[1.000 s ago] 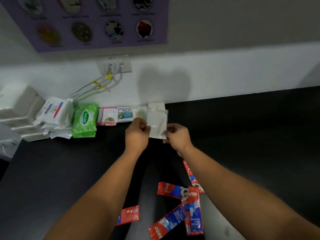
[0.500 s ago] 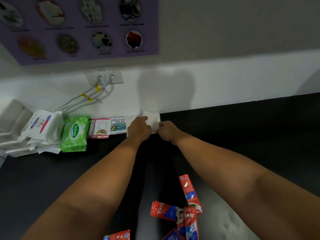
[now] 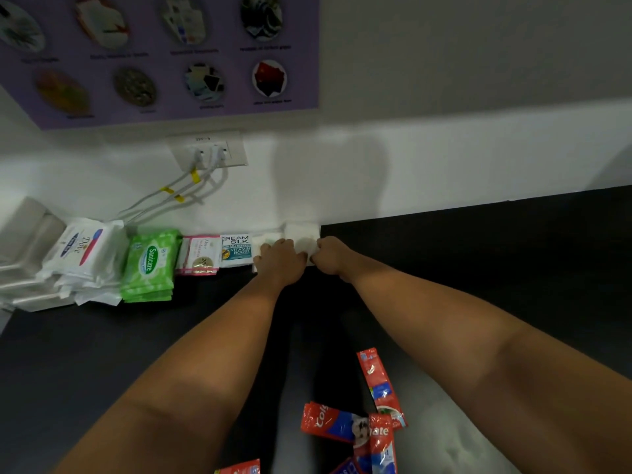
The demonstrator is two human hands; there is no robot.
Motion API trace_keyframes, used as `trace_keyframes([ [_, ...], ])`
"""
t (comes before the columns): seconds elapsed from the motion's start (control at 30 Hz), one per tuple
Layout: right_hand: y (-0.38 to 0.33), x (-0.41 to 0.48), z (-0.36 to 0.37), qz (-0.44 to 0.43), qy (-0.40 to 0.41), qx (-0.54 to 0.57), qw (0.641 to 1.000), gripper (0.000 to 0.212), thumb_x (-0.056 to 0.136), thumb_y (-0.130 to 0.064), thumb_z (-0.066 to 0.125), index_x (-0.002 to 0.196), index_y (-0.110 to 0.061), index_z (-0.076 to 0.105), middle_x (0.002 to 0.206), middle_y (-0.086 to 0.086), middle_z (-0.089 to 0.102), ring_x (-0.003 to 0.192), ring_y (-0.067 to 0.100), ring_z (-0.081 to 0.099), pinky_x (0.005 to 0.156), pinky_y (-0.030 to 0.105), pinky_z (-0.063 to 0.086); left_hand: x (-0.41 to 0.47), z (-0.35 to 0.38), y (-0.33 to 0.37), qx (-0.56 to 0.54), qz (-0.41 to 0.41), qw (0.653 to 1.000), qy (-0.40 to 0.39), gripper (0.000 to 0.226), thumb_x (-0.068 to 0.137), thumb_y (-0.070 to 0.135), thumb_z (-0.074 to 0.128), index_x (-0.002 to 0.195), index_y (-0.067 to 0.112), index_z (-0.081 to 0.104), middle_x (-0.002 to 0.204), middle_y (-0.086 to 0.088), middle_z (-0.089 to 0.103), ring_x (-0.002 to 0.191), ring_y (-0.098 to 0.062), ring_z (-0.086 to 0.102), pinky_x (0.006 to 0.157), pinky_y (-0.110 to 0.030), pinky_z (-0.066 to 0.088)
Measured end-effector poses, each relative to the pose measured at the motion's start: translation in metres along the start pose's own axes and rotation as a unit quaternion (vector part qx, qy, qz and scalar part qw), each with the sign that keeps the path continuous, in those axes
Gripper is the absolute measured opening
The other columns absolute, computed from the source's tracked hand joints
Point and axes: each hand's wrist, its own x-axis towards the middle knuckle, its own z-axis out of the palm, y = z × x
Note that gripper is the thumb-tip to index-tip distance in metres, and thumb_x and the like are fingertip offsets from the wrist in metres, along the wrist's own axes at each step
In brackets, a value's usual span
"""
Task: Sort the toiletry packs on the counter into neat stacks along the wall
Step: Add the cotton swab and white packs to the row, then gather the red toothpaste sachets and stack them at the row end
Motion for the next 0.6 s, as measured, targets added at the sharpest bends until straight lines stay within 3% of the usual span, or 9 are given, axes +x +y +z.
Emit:
trace_keyframes([
  [0.13,-0.002,-0.013,0.004,0.014,0.043,0.034,0.998,0.029,0.092,-0.009,0.054,0.116,0.005,0.063,0.112,0.021,0.066,0.099,0.033,0.065,0.087,0.04,0.055,-0.009,-0.005,-0.008,-0.04,0.006,0.998,0.056,0.056,0.099,0.047,0.044,0.146,0.017,0.042,0.148,-0.006,0.042,0.135,-0.036,0.034,0.109,-0.05,0.03],
  [0.27,-0.003,-0.047,0.022,-0.006,0.063,0.028,0.998,0.029,0.096,-0.017,0.05,0.119,-0.005,0.063,0.116,0.011,0.066,0.099,0.026,0.064,0.086,0.035,0.054,-0.039,-0.011,-0.029,-0.139,0.045,0.978,0.151,0.043,0.096,0.042,0.055,0.134,0.021,0.057,0.141,-0.002,0.053,0.13,-0.031,0.043,0.108,-0.045,0.037],
  [0.43,-0.008,-0.104,0.068,-0.076,0.074,-0.004,0.994,0.033,0.092,-0.02,0.06,0.123,-0.011,0.065,0.122,0.009,0.067,0.112,0.026,0.063,0.094,0.029,0.048,-0.102,-0.009,-0.077,-0.193,0.07,0.964,0.168,0.036,0.086,0.044,0.056,0.113,0.024,0.069,0.117,0.0,0.068,0.109,-0.025,0.062,0.096,-0.044,0.05],
  [0.53,-0.006,-0.14,0.105,-0.101,0.054,-0.009,0.993,0.027,0.088,-0.021,0.064,0.114,-0.016,0.071,0.111,0.004,0.073,0.105,0.021,0.067,0.094,0.031,0.052,-0.152,0.001,-0.111,-0.196,0.085,0.962,0.17,0.022,0.09,0.028,0.067,0.11,0.022,0.072,0.11,0.0,0.07,0.091,-0.021,0.066,0.086,-0.038,0.055],
  [0.6,-0.003,-0.164,0.13,-0.113,0.029,-0.035,0.993,0.026,0.087,-0.023,0.064,0.111,-0.019,0.072,0.107,0.001,0.074,0.102,0.019,0.068,0.092,0.032,0.054,-0.184,0.011,-0.135,-0.188,0.084,0.967,0.15,0.019,0.09,0.022,0.069,0.109,0.022,0.073,0.109,0.001,0.07,0.089,-0.018,0.064,0.085,-0.037,0.055],
])
